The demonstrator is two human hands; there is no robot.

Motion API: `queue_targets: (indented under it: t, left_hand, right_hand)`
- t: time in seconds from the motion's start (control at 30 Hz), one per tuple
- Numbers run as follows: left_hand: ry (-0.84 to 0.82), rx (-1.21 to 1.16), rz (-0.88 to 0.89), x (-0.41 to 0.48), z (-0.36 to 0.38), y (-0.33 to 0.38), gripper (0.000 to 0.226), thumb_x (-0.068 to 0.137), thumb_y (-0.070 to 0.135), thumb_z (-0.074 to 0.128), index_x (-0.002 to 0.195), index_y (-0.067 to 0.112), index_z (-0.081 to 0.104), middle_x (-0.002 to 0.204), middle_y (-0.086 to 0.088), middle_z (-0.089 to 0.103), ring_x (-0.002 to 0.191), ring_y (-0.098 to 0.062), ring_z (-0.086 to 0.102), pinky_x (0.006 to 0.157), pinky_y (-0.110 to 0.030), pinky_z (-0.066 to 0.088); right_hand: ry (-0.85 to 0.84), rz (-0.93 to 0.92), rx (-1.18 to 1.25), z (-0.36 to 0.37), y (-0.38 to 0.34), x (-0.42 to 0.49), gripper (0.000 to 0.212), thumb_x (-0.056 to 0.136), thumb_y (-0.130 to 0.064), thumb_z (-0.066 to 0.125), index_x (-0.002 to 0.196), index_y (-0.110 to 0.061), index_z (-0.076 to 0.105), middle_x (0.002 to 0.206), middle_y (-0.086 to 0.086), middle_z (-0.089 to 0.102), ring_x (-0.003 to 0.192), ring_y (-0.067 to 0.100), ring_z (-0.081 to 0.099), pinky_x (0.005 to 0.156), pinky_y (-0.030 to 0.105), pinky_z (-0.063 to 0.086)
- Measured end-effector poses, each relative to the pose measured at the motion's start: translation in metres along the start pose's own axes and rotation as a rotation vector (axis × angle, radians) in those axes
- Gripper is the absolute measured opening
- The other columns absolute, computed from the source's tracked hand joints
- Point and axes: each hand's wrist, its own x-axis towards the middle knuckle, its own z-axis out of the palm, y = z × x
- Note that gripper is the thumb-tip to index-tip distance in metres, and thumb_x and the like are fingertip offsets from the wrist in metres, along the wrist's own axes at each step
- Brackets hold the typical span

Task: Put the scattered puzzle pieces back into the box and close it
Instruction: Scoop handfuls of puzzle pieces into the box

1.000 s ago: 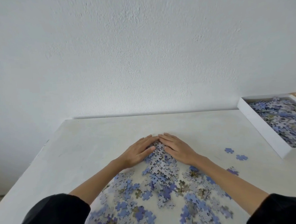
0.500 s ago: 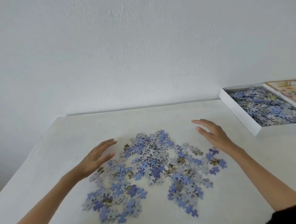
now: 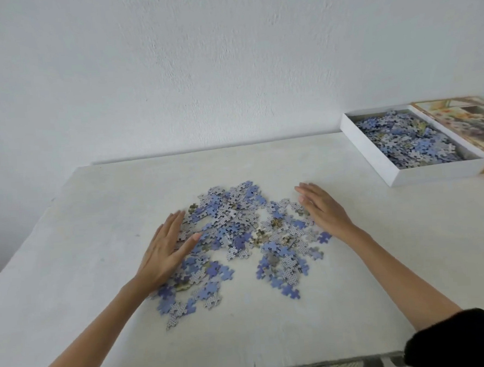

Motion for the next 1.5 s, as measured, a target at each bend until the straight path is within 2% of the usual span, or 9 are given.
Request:
queue_targets:
  t: [0.17,0.27,0.37,0.57,0.77,0.97,1.17,1.33,1.5]
  left_hand:
    - [-0.01,-0.054,0.007,0.009,0.013,0.027,0.099,0.069,0.086,0.012,0.148,0.027,0.005,0.157,0.003,0.008,0.143,-0.013,0.01,0.114,-0.036,0.007]
    - [-0.055,-0.134,0.003,0.014,0.002,0.027,0.112,0.058,0.095,0.014,0.148,0.028,0.004,0.157,0.003,0.002,0.143,-0.014,0.006,0.116,-0.044,0.005]
    - [-0.167,-0.035,0.139,0.005,-0.016,0.017,0.114,0.052,0.097,0.023,0.145,0.038,-0.004,0.154,0.013,-0.012,0.141,-0.008,-0.011,0.114,-0.049,-0.002]
    - [-0.426,0.083,0.328,-0.033,-0.028,-0.004,0.12,0.044,0.095,0.045,0.14,0.051,-0.012,0.15,0.019,-0.025,0.138,-0.006,-0.028,0.111,-0.048,-0.011]
    - [-0.267,0.199,0.398,-0.039,-0.007,0.006,0.117,0.055,0.091,0.043,0.146,0.038,-0.007,0.155,0.007,-0.019,0.142,-0.016,-0.02,0.114,-0.051,-0.008]
    - [-0.117,0.233,0.371,-0.024,0.015,0.03,0.111,0.063,0.09,0.033,0.149,0.028,0.0,0.156,0.0,-0.014,0.143,-0.015,-0.016,0.115,-0.052,-0.003]
    - [-0.063,0.181,0.321,-0.012,0.012,0.032,0.112,0.059,0.092,0.033,0.148,0.03,0.006,0.156,0.0,-0.003,0.144,-0.018,-0.006,0.113,-0.052,-0.006]
    - [-0.13,0.128,0.135,0.002,-0.003,0.002,0.127,0.044,0.099,0.031,0.145,0.036,-0.013,0.155,-0.002,-0.013,0.143,-0.022,-0.013,0.113,-0.057,-0.001]
    - [-0.178,0.075,0.158,0.019,0.004,0.02,0.131,0.041,0.099,0.034,0.144,0.037,-0.015,0.156,-0.002,-0.013,0.144,-0.022,-0.008,0.113,-0.056,-0.004]
  right_hand:
    - [-0.024,-0.028,0.045,0.016,-0.026,0.0,0.05,0.098,-0.042,0.025,0.143,-0.022,0.027,0.153,0.0,0.02,0.142,0.015,0.012,0.114,0.034,0.007]
    - [0.007,-0.051,0.131,0.011,-0.032,-0.005,0.081,0.079,-0.076,0.014,0.142,-0.027,0.029,0.151,-0.003,0.023,0.142,0.015,0.012,0.112,0.036,-0.004]
    - [-0.054,-0.1,0.112,0.002,-0.033,-0.026,0.099,0.06,-0.091,0.013,0.142,-0.036,0.022,0.153,-0.007,0.014,0.142,0.012,0.002,0.112,0.04,-0.011]
    - [-0.296,-0.21,-0.027,0.007,-0.042,-0.084,0.104,0.049,-0.097,0.021,0.137,-0.05,-0.005,0.15,-0.014,-0.022,0.136,0.005,-0.028,0.11,0.037,-0.019]
    - [-0.281,-0.243,-0.31,0.027,-0.058,-0.096,0.106,0.055,-0.093,0.02,0.134,-0.043,-0.03,0.143,-0.006,-0.042,0.13,0.012,-0.04,0.109,0.035,-0.022]
    - [-0.199,-0.209,-0.31,0.039,-0.07,-0.079,0.1,0.057,-0.092,0.0,0.138,-0.038,-0.027,0.146,-0.001,-0.036,0.133,0.016,-0.036,0.109,0.037,-0.021]
    - [-0.172,-0.177,-0.194,0.028,-0.063,-0.058,0.107,0.048,-0.097,0.007,0.138,-0.043,-0.018,0.148,-0.003,-0.032,0.134,0.018,-0.034,0.104,0.045,-0.025]
    - [-0.134,0.044,-0.081,0.001,-0.026,-0.039,0.114,0.037,-0.101,0.01,0.134,-0.049,-0.017,0.151,0.001,-0.022,0.139,0.024,-0.021,0.109,0.053,-0.012]
    - [-0.193,-0.074,-0.004,0.009,-0.034,-0.012,0.111,0.04,-0.101,0.012,0.134,-0.049,-0.014,0.153,0.001,-0.015,0.141,0.023,-0.011,0.105,0.046,-0.015]
